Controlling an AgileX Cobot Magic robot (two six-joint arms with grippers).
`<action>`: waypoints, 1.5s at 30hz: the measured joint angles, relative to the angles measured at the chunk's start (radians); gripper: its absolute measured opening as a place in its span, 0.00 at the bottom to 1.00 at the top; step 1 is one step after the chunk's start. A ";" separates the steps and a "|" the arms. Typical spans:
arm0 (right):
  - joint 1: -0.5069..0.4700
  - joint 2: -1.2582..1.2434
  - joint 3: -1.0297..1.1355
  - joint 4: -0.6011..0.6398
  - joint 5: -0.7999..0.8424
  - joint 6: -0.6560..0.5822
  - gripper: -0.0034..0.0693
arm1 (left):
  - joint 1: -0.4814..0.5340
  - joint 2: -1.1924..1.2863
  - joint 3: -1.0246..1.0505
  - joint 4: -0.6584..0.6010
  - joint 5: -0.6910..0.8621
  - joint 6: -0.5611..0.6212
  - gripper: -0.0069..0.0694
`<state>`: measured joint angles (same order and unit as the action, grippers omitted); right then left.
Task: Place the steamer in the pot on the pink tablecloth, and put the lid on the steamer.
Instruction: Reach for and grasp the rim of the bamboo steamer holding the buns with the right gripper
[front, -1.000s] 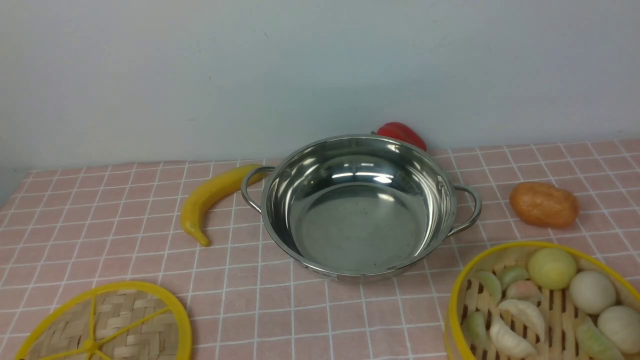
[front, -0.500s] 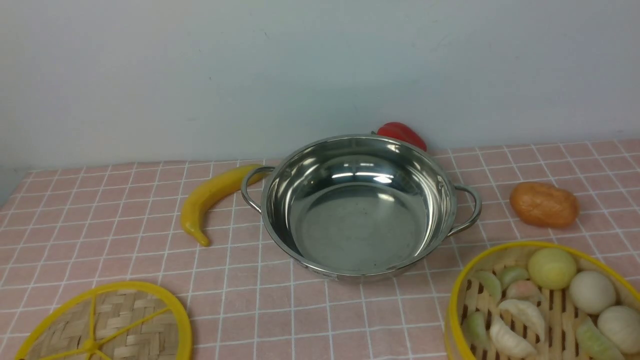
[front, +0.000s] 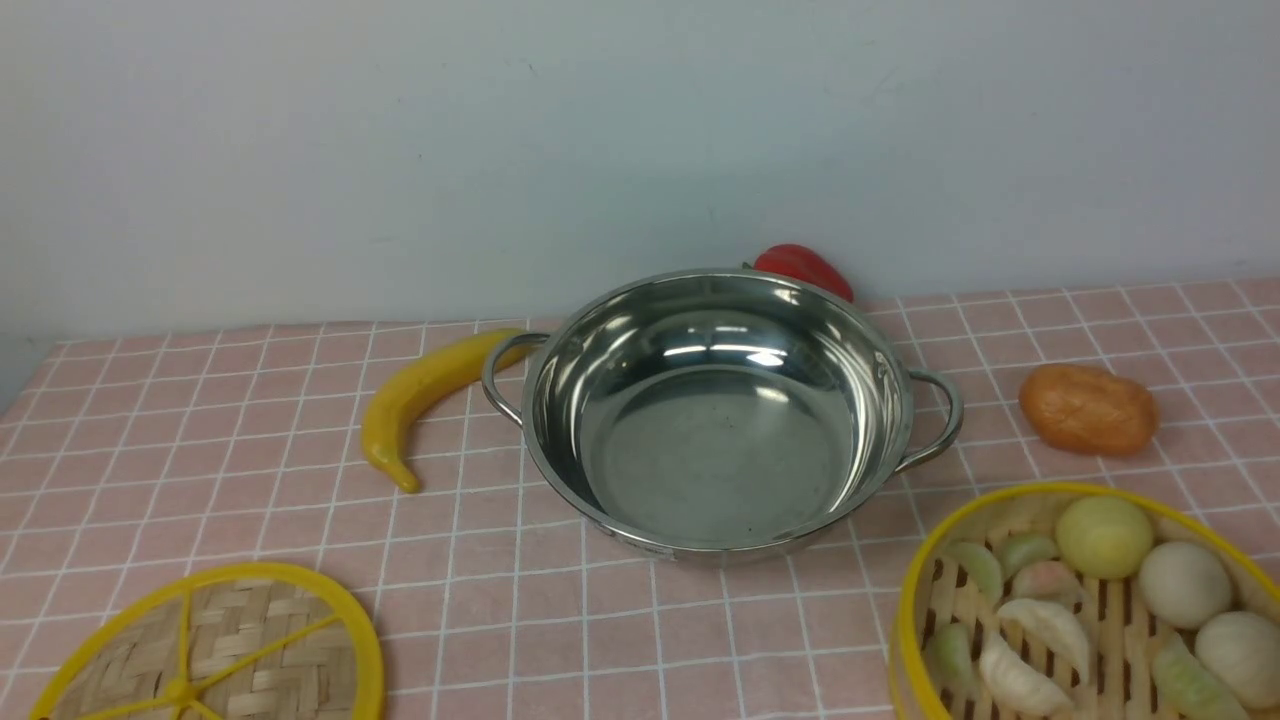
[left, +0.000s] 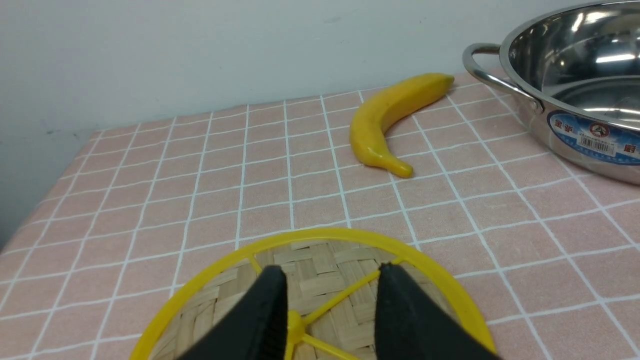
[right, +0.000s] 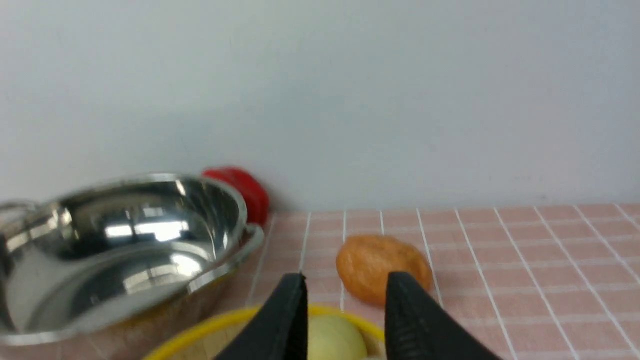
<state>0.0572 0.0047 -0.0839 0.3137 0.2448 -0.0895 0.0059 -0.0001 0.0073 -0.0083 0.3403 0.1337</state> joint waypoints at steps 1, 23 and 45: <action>0.000 0.000 -0.007 0.001 0.000 0.001 0.38 | 0.000 0.000 0.000 0.000 0.000 0.000 0.41; 0.000 -0.005 -0.219 0.261 -0.008 0.082 0.38 | 0.000 0.000 0.000 0.000 0.000 0.000 0.41; 0.049 0.602 -0.565 0.250 0.982 -0.619 0.38 | 0.000 0.000 0.000 0.000 0.000 0.000 0.41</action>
<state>0.1058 0.6063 -0.6492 0.5635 1.2263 -0.7081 0.0059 -0.0001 0.0073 -0.0083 0.3403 0.1337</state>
